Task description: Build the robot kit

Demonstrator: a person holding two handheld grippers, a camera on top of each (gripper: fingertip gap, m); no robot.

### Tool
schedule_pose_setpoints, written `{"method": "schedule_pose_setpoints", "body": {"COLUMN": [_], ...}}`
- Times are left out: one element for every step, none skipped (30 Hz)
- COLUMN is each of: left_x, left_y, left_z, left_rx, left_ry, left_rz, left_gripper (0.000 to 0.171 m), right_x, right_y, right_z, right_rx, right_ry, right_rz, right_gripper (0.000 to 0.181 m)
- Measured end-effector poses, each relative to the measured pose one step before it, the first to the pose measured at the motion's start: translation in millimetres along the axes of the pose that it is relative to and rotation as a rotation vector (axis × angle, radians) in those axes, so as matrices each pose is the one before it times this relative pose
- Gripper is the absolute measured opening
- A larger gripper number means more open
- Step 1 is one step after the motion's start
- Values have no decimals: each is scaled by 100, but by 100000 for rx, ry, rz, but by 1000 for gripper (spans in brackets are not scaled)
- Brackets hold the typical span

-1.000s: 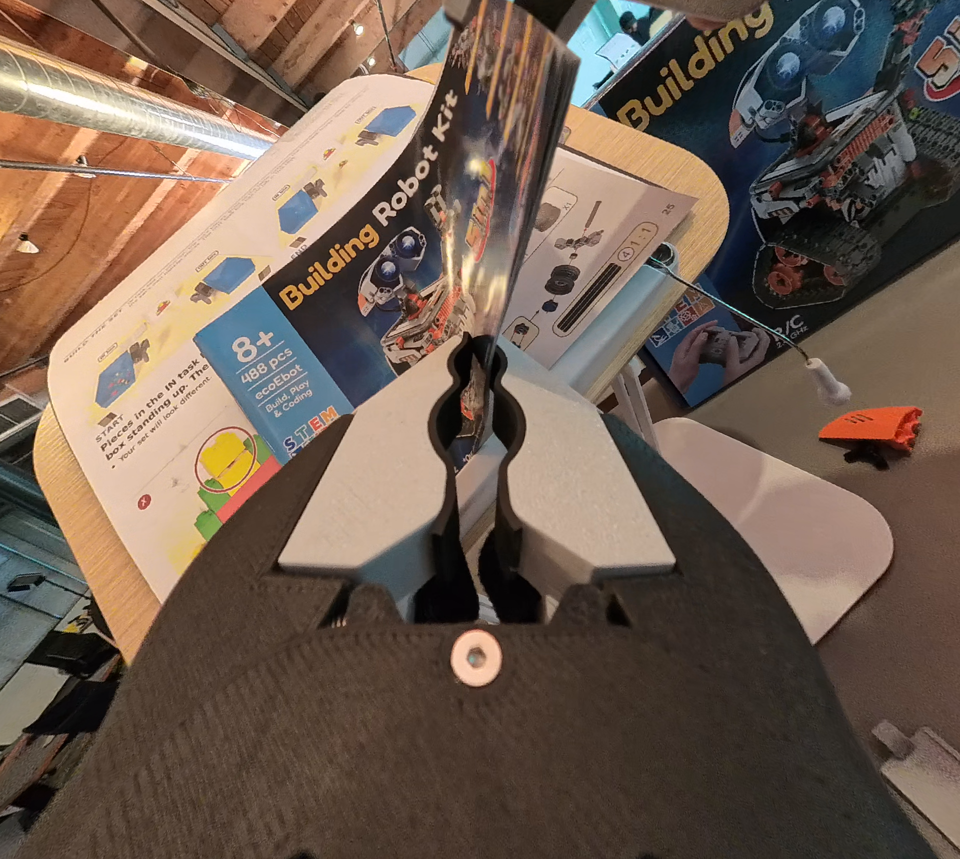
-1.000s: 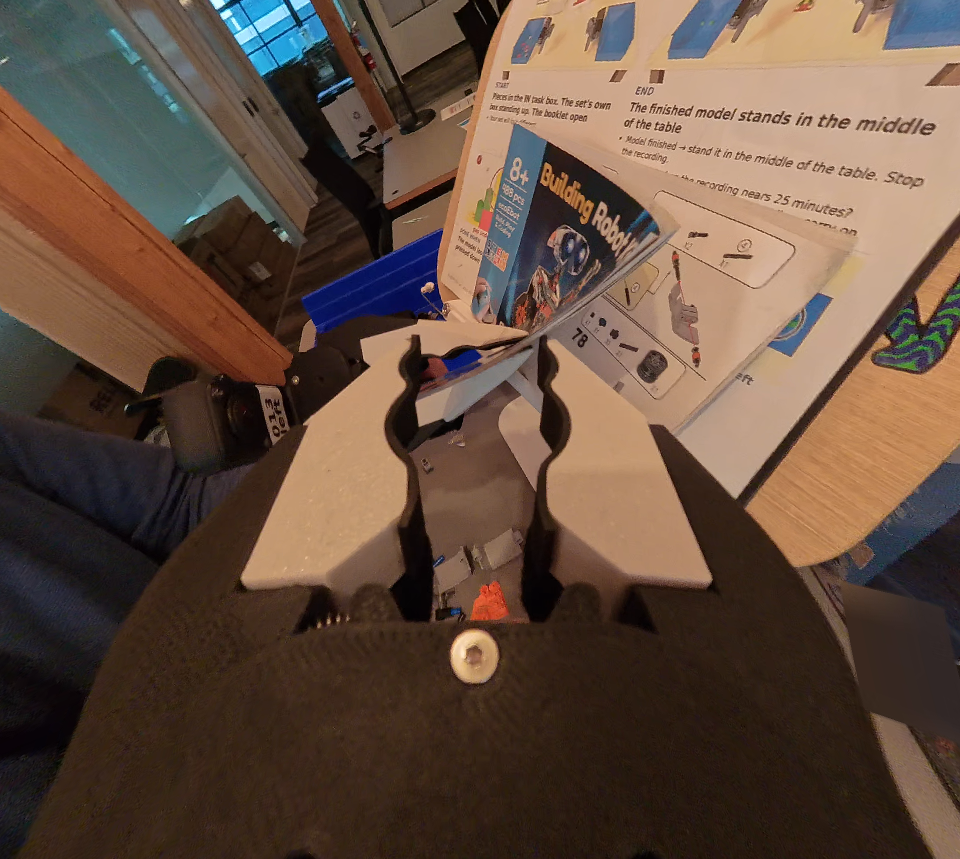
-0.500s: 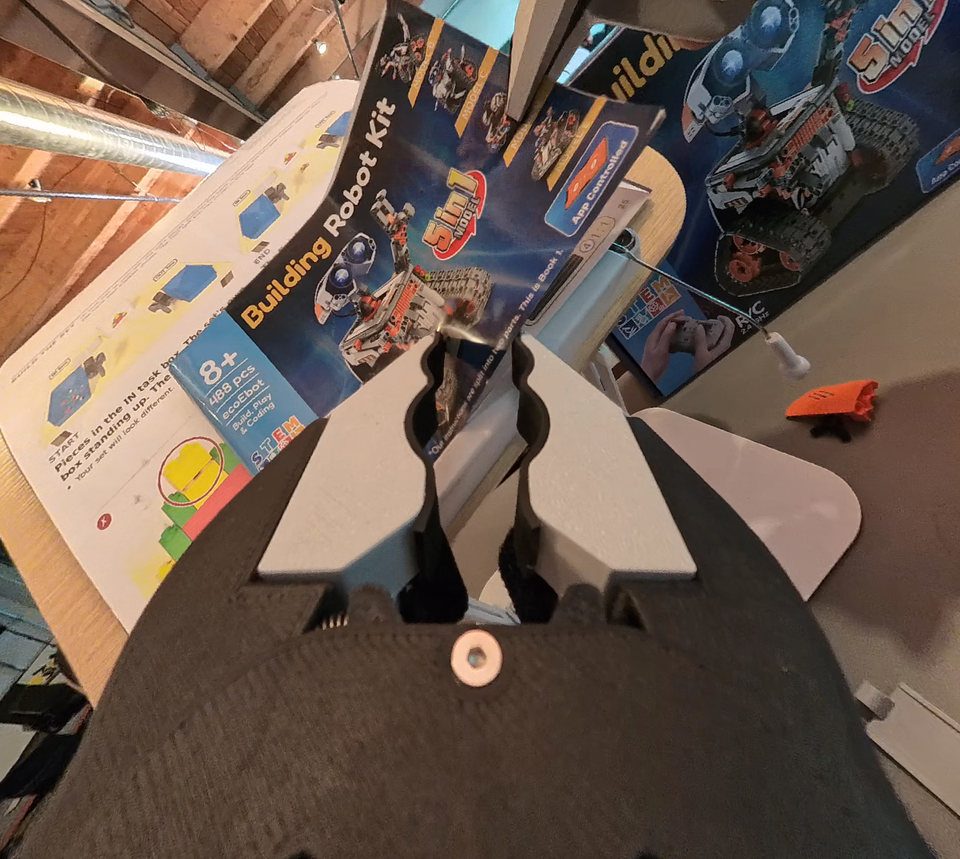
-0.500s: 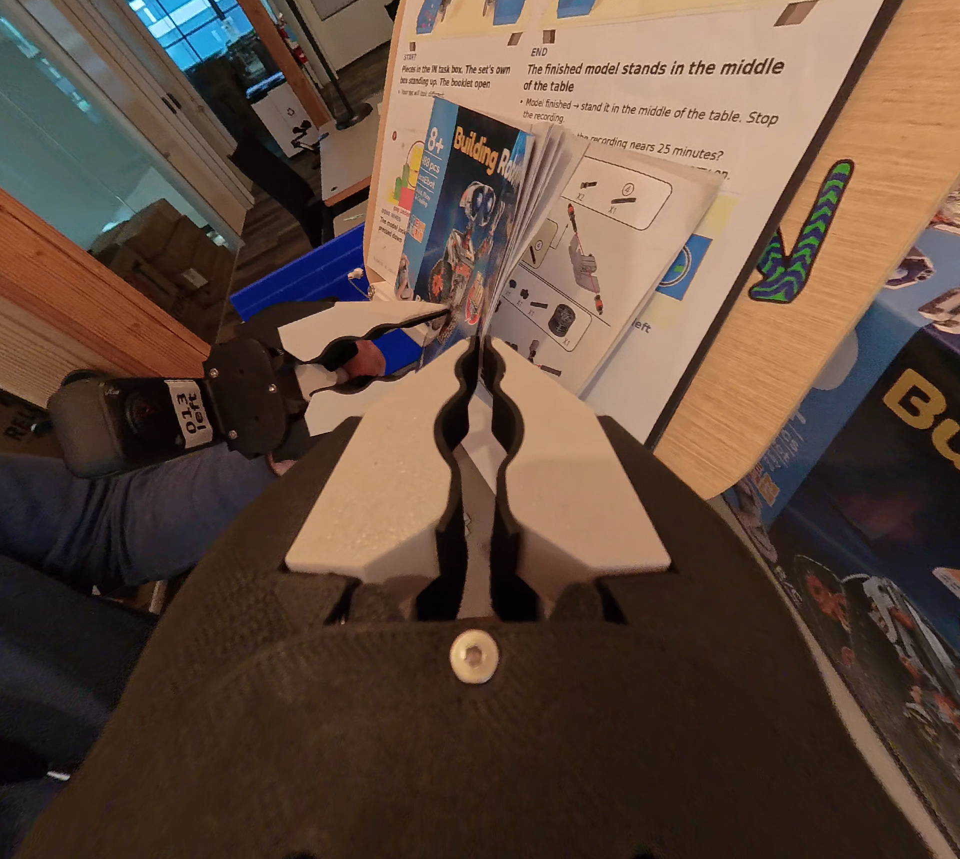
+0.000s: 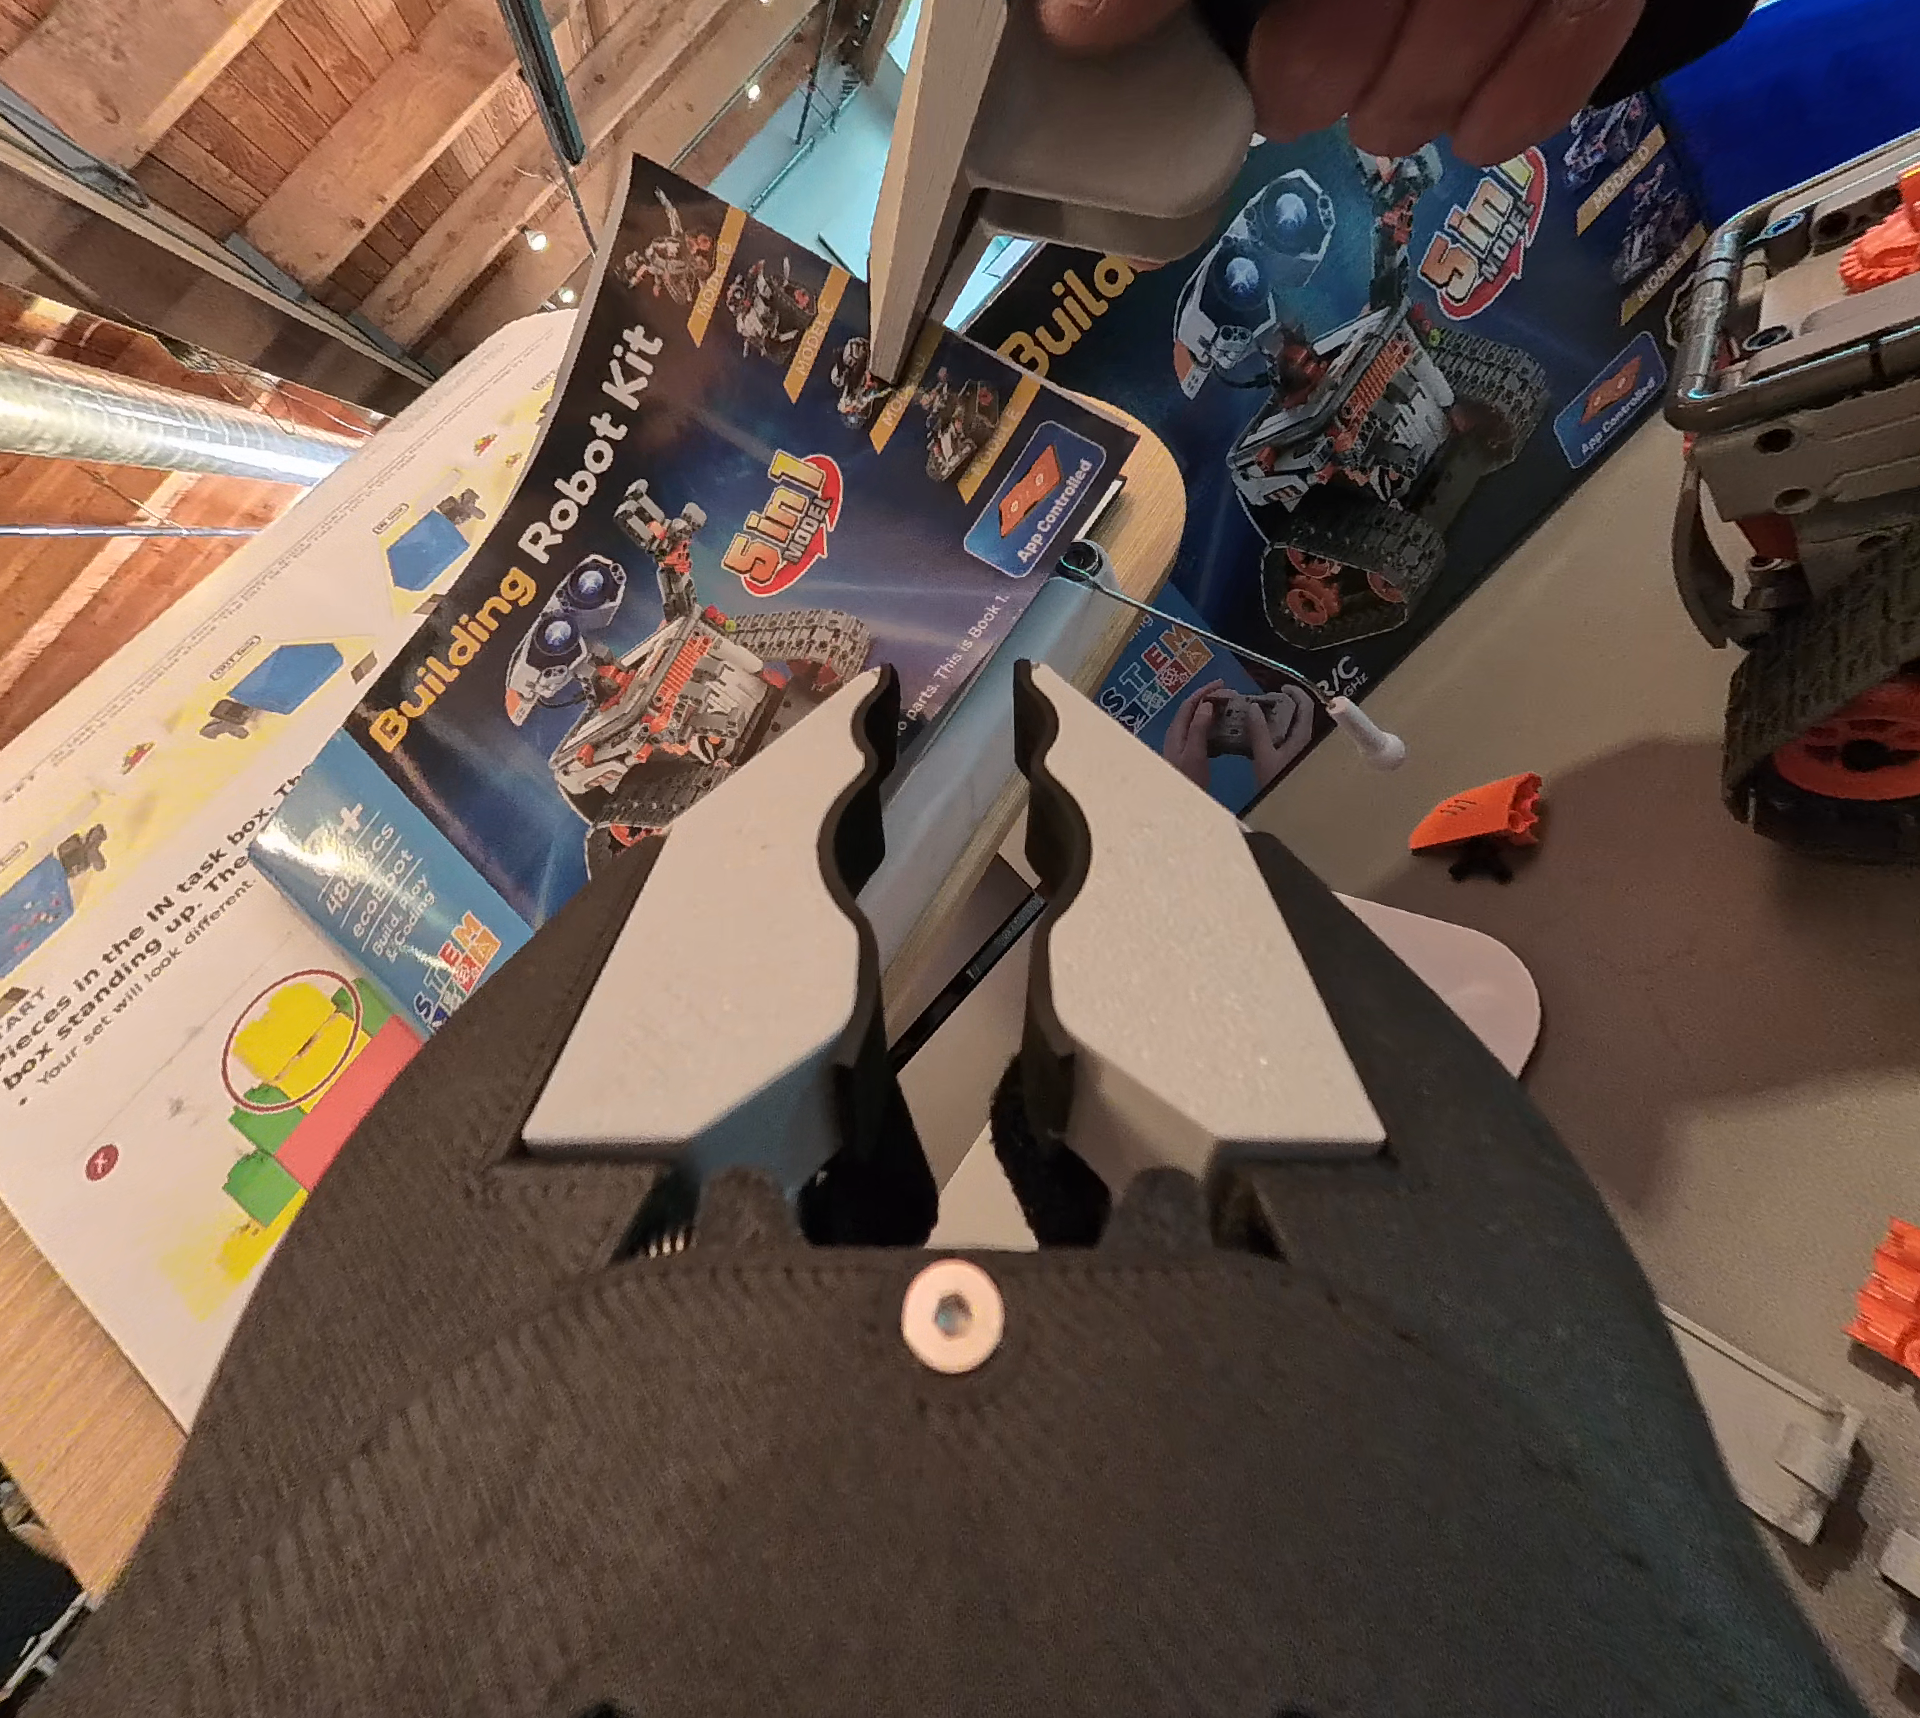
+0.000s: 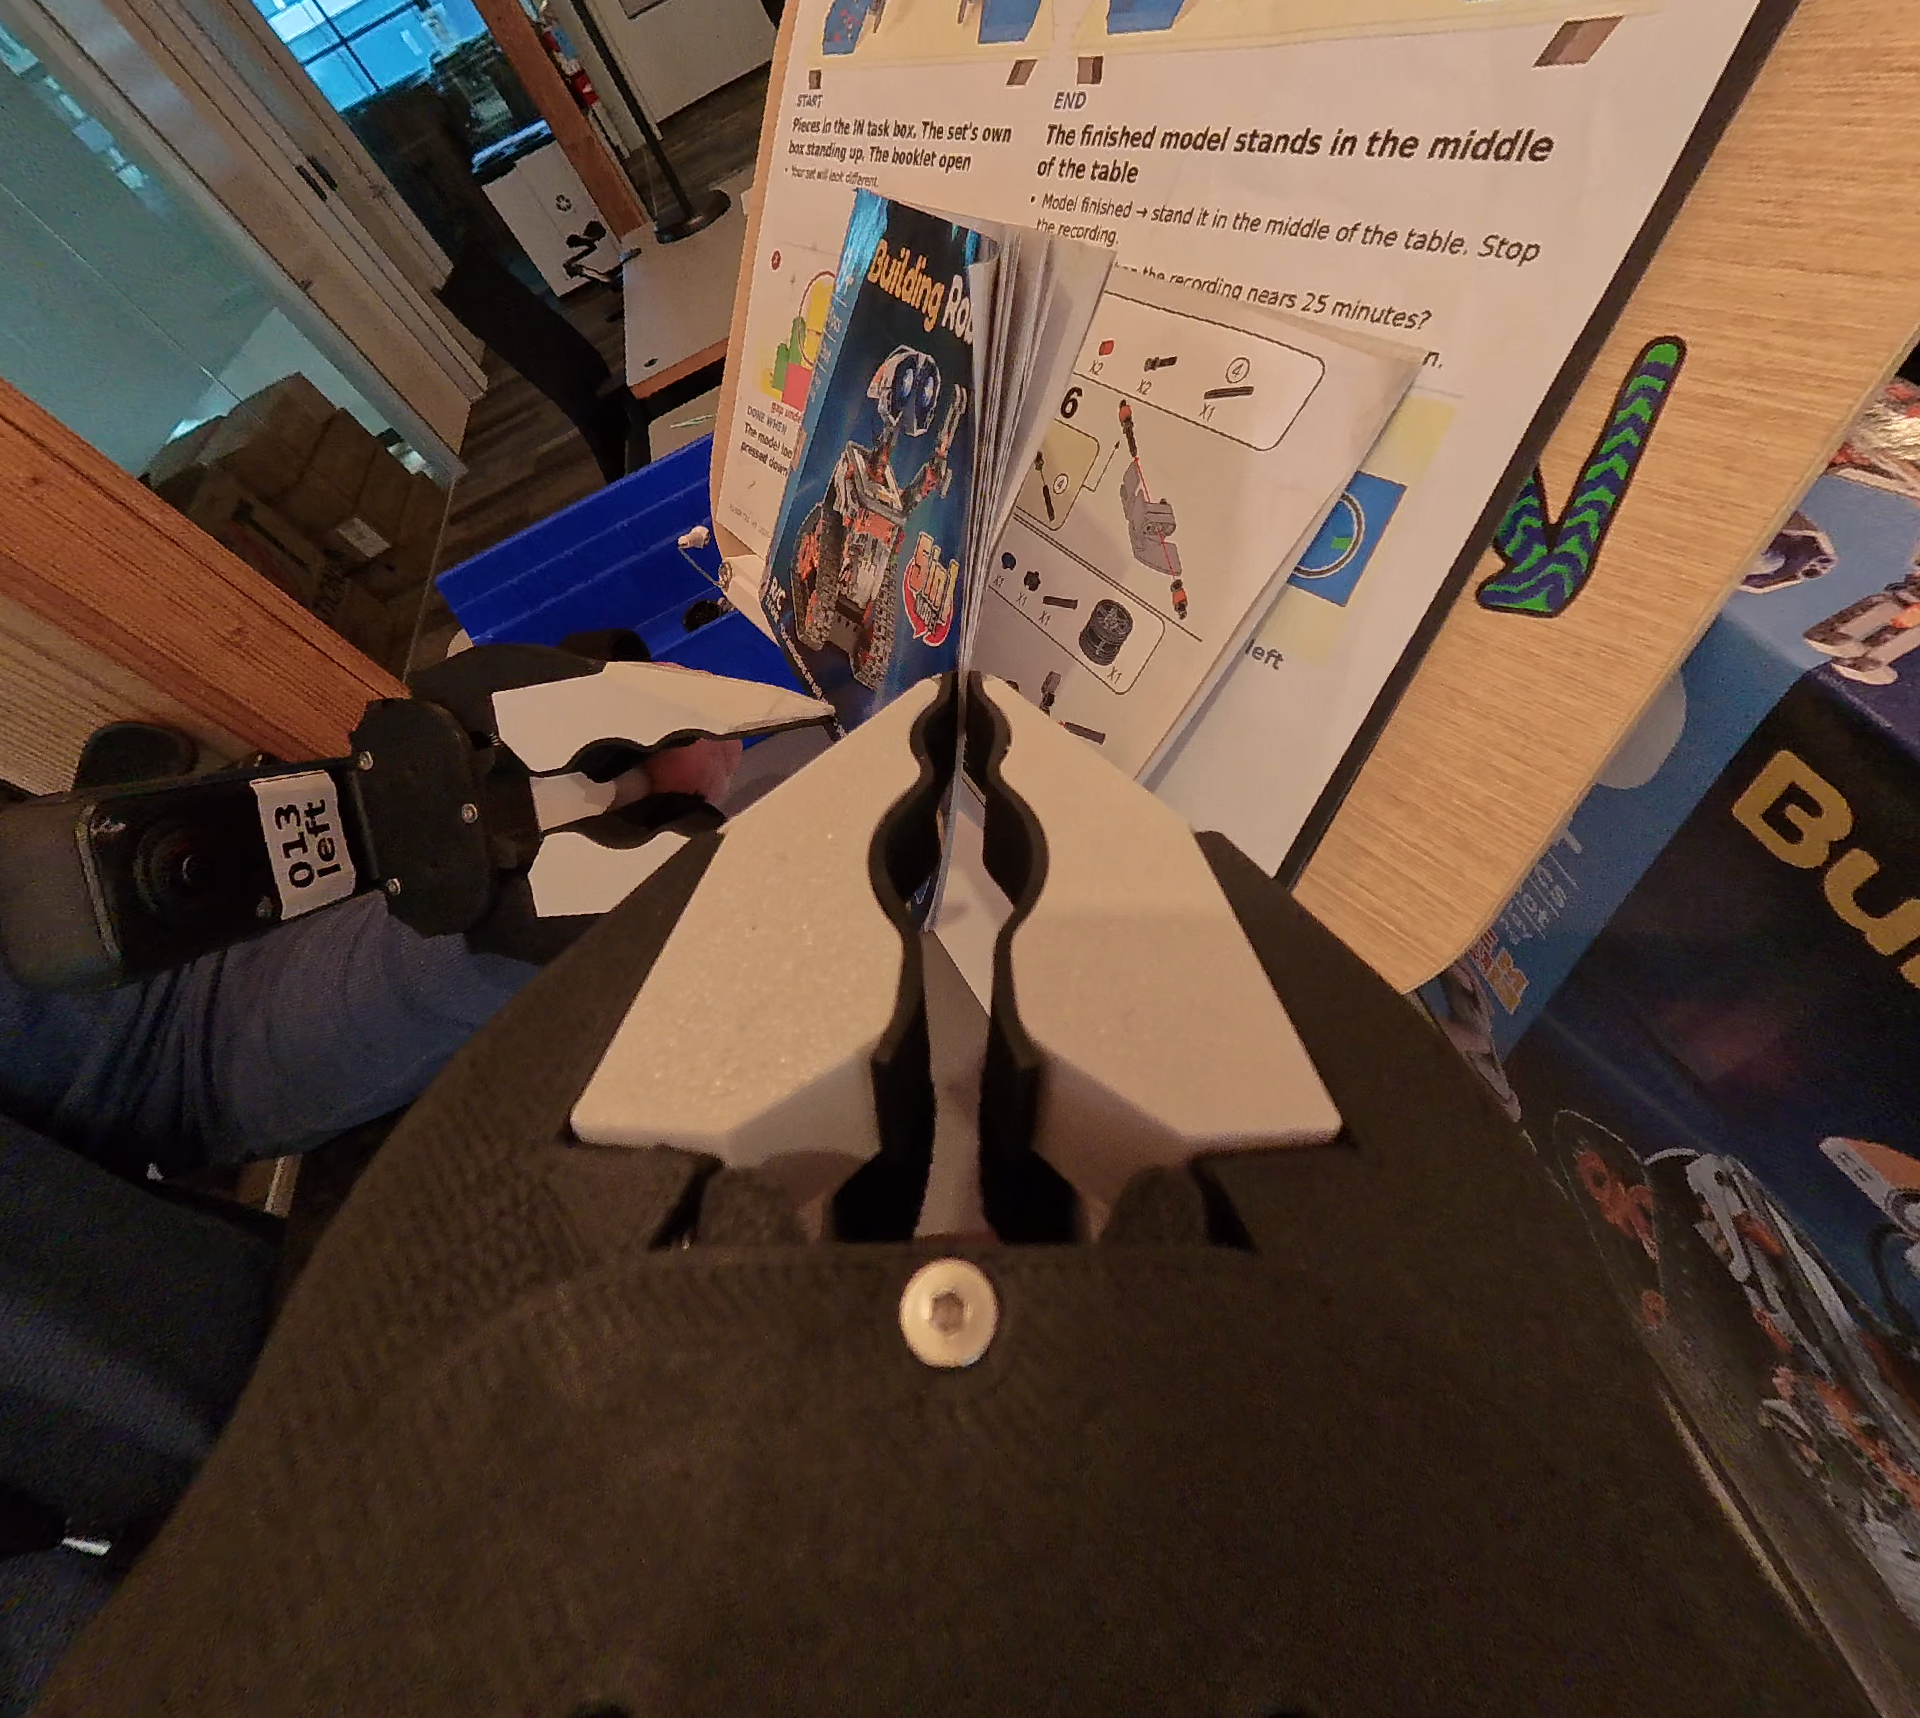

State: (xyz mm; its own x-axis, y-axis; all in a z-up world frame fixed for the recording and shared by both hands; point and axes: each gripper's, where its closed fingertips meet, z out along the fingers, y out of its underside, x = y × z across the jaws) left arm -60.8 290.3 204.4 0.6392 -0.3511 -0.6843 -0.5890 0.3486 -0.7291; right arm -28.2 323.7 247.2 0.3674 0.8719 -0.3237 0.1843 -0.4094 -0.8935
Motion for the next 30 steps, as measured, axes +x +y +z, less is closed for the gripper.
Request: {"method": "schedule_pose_setpoints", "body": {"left_x": [-23, -51, -70, -82, -54, -6, -16, 48, -53, -60, -61, -42, 14, 38, -7, 10, 2, -36, -63, -56, -39, -24, -34, -23, -14, -133, -227, -211, -221, -222], "left_y": [-19, -33, -52, -56, -63, -24, 3, 70, 97, 4, 56, 220, 165, 154, 213, 123, -12, -39, -24, -55, -44, 13, 48, -16, -68, -82, -152, -194, -132, 25], "left_z": [1, -31, -61, -59, -34, -5, 21, 52, 40, -4, 25, 89, 73, 73, 87, 59, -5, -15, -26, -35, -26, 2, 11, -7, -37, -43, -86, -130, -116, -87], "left_rx": [76, 258, 345, 384, 343, 35, -24, -385, -622, 15, -275, -1244, -509, -313, -822, -485, 246, 156, -3, 258, 253, -29, -86, 218, 422, 303, 666, 884, 432, -259], "left_ry": [-86, -492, -541, -594, -409, -355, -482, -74, -618, -466, -270, -97, 228, 165, -60, 42, 40, -86, -221, -176, -46, -91, -223, -96, 153, -367, -583, -160, -231, -392], "left_rz": [-131, 101, 144, -241, -274, 79, 117, -164, -137, -168, -315, -350, -277, -185, 11, -38, -97, -41, -20, -142, -70, 16, -94, -109, -36, -192, -543, -711, -683, -588], "left_gripper": [20, 20, 21, 22, 23, 24, 24, 25, 26, 26, 26, 26, 25, 25, 25, 25, 25, 25, 25, 25, 25, 26, 26, 27, 28, 29, 31, 32, 34, 36], "right_x": [-25, -28, -79, -101, -31, -36, -46, -31, -11, -35, -30, -8, -11, -7, -20, -6, -5, -5, -6, -3, -24, -26, -13, -15, -71, -32, 7, -38, -101, -66], "right_y": [-21, -25, -27, -39, -69, -39, -18, -11, -6, -16, -27, -3, -7, -8, 0, -1, -12, -13, -12, -18, -22, -7, -1, -22, -32, -40, -60, -63, -58, -76], "right_z": [2, 3, -4, -13, -30, -22, -15, -3, -14, -9, -11, -7, 3, 12, 24, 16, 6, -1, -1, -7, -5, -5, -8, -22, -9, -20, -26, -22, -9, -16], "right_rx": [67, 74, 55, 93, 206, 53, -86, -3, -2, 73, 104, 14, 28, 42, 40, 7, 37, 32, 24, 76, 108, 42, -48, 64, 102, 77, 138, -24, -125, -180], "right_ry": [-41, 111, -162, -309, 142, 165, -112, -35, 72, -58, -147, 65, 54, -45, -101, 42, 38, -31, -33, 0, -130, -29, 113, 88, -135, 44, 348, 85, -26, 311], "right_rz": [-114, -121, -107, -75, -173, -226, -54, -19, -159, -86, -22, -52, -75, -37, 32, -64, -69, -36, -29, 51, 97, 18, -99, -64, -115, -173, 4, 58, -63, -199], "right_gripper": [0, 0, 0, 0, 0, 0, 0, 0, 0, 0, 0, 0, 0, 0, 0, 0, 0, 0, 0, 0, 0, 0, 0, 0, 0, 0, 0, 0, 0, 0]}}
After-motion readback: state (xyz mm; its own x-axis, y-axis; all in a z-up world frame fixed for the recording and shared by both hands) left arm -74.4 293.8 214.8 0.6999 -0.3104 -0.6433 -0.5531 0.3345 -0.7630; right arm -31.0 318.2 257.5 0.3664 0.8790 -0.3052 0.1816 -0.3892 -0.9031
